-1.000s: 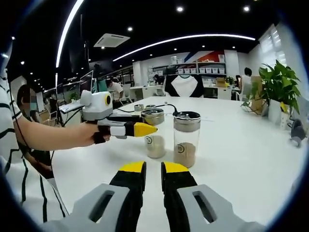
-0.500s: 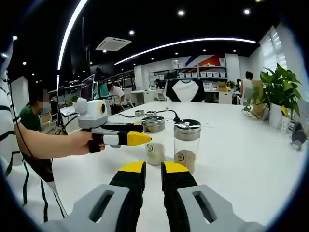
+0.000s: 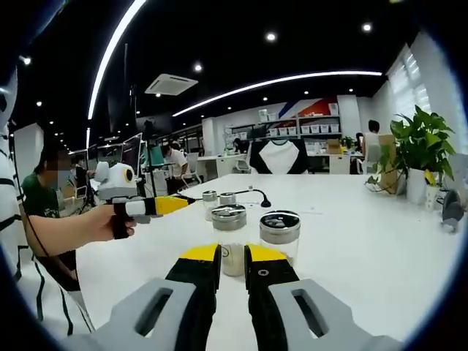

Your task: Rotate the seasoning bottle until the label or dispensing opening points toward the visible target arrow and the bottle remains upright within the marked orientation range

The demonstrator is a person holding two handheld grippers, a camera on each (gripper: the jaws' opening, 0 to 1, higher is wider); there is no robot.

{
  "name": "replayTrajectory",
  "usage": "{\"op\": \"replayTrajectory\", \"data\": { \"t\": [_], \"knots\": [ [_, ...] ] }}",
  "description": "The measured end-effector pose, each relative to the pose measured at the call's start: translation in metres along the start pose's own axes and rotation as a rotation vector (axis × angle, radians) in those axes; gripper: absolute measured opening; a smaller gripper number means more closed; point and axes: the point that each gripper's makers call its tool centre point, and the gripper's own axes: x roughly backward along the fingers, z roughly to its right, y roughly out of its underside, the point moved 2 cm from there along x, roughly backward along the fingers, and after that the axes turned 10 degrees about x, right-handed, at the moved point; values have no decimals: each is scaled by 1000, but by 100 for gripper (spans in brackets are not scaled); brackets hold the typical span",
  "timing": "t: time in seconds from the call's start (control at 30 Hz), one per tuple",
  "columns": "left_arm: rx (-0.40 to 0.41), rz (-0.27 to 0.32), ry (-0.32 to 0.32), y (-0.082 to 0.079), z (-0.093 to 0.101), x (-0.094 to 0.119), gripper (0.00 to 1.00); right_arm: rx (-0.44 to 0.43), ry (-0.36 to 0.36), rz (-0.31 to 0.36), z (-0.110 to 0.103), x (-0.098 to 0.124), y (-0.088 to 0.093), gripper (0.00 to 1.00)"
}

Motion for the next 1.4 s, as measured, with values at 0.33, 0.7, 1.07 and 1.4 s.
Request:
{"op": "replayTrajectory", "data": {
  "t": [0.33, 0.7, 1.07, 1.4],
  "knots": [
    [-88, 5, -65, -26, -4, 38, 56, 12, 48, 46, 10, 0, -12, 13],
    [-96, 27, -139, -39, -16, 78, 57, 67, 103, 66, 34, 6, -24, 19],
    [-118, 52, -192, -53, -28, 114, 57, 63, 156, 90, 57, 12, -34, 31],
    [-147, 83, -276, -60, -38, 154, 50, 53, 174, 66, 70, 13, -28, 38]
  ]
}}
